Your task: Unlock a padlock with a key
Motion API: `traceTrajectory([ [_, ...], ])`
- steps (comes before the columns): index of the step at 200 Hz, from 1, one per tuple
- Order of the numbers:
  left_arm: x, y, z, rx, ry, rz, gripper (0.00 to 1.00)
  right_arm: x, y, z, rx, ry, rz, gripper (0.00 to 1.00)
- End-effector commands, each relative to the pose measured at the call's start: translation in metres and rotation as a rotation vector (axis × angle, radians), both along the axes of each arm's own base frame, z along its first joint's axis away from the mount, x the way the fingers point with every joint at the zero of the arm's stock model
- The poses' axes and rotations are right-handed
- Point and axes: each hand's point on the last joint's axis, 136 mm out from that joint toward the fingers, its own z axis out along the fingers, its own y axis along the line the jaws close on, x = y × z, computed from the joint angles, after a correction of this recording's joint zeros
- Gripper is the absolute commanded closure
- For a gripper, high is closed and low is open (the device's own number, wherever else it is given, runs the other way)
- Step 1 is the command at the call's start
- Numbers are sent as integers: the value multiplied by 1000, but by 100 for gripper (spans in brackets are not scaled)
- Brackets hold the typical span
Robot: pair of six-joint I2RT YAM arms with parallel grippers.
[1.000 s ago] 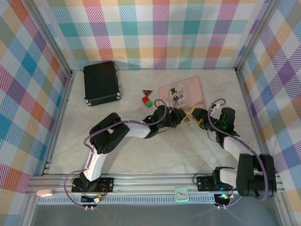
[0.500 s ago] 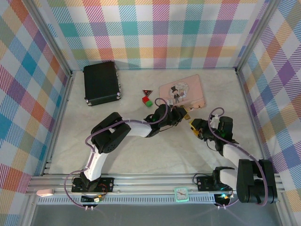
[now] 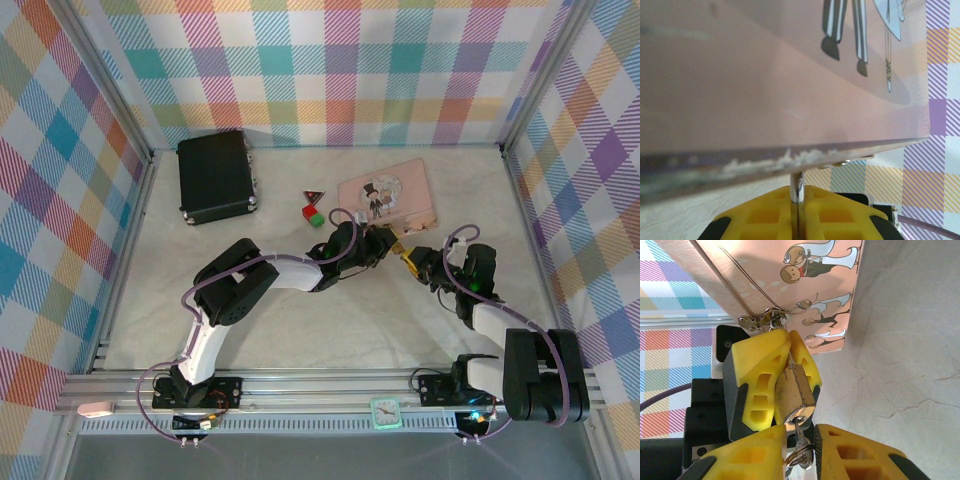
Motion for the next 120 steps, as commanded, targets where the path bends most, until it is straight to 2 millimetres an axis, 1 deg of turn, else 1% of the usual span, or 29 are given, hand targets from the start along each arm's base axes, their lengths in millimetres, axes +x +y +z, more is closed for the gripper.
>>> traceTrajectory([
  [1, 2, -8, 38, -106, -62, 5, 100, 4, 2, 12, 11, -48, -6, 78],
  [27, 2, -7, 38, -108, -62, 13, 100, 3, 5, 13, 14, -48, 1, 81],
  [50, 1, -7, 39, -112, -61, 12, 100, 3, 5, 12, 11, -46, -4, 87],
  [59, 1, -8, 39, -113, -60, 11, 100, 4, 4, 10, 10, -41, -9, 91],
  [71, 0, -8, 39, -115, -59, 10, 100, 5, 4, 10, 8, -44, -9, 100],
  [97, -4, -9, 38, -134, -39, 0, 100, 9, 4, 8, -10, -51, -7, 100],
  [120, -14, -14, 40, -151, -25, -33, 100, 17, 5, 10, -17, -79, 7, 100],
])
